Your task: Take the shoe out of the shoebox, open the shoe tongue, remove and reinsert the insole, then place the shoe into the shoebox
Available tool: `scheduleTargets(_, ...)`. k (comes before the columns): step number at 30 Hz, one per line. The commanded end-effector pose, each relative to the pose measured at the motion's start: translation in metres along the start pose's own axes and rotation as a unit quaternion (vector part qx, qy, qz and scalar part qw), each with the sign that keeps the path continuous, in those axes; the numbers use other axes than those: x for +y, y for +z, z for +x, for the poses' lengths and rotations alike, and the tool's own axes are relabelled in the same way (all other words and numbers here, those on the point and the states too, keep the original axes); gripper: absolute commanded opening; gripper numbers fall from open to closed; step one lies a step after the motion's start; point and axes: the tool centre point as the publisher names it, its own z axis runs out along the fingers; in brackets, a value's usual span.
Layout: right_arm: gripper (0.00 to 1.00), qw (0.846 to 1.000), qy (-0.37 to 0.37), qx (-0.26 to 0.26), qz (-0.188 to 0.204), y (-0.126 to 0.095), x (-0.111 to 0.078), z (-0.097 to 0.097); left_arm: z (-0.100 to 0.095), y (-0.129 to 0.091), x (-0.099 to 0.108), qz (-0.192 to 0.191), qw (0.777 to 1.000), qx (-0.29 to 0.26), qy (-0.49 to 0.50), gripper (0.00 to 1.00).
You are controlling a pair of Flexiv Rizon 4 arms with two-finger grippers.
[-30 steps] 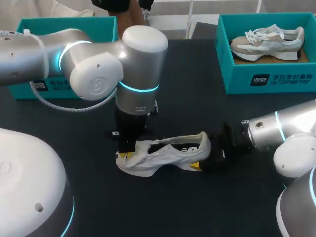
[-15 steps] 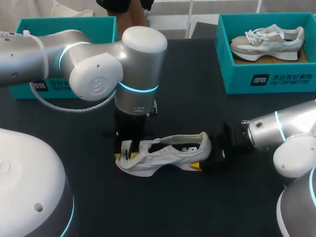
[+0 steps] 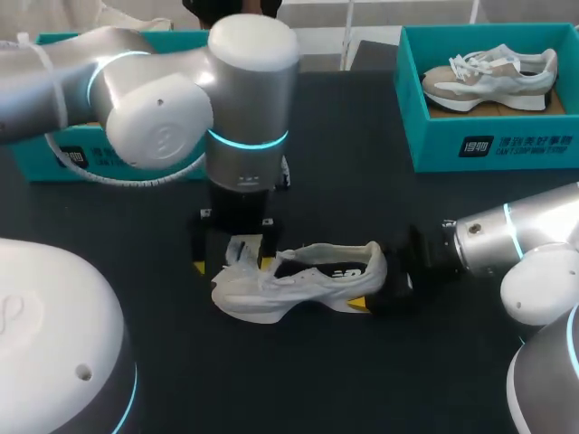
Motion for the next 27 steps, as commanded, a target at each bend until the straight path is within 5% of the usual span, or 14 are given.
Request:
scheduleTargets(1, 0.00, 1.000, 0.000, -0.001, 0.002, 0.006, -0.004, 0.000, -0.003, -0.029, 0.004, 0.032, 0.999, 0.014, 0.019, 1.00)
scheduleTargets(11, 0.00, 1.000, 0.000, -0.001, 0.002, 0.006, -0.004, 0.000, 0.023, -0.102, -0.003, 0.086, 0.970, 0.109, 0.202, 1.00)
scheduleTargets(16, 0.00, 1.000, 0.000, -0.001, 0.002, 0.006, -0.004, 0.000, 0.038, -0.124, -0.001, 0.054, 0.928, 0.148, 0.338, 1.00)
scheduleTargets(22, 0.00, 1.000, 0.000, -0.001, 0.002, 0.006, -0.004, 0.000, 0.060, -0.147, 0.008, -0.030, 0.837, 0.147, 0.526, 1.00)
scheduleTargets(27, 0.00, 1.000, 0.000, -0.001, 0.002, 0.006, -0.004, 0.000, 0.060, -0.147, 0.008, -0.030, 0.837, 0.147, 0.526, 1.00)
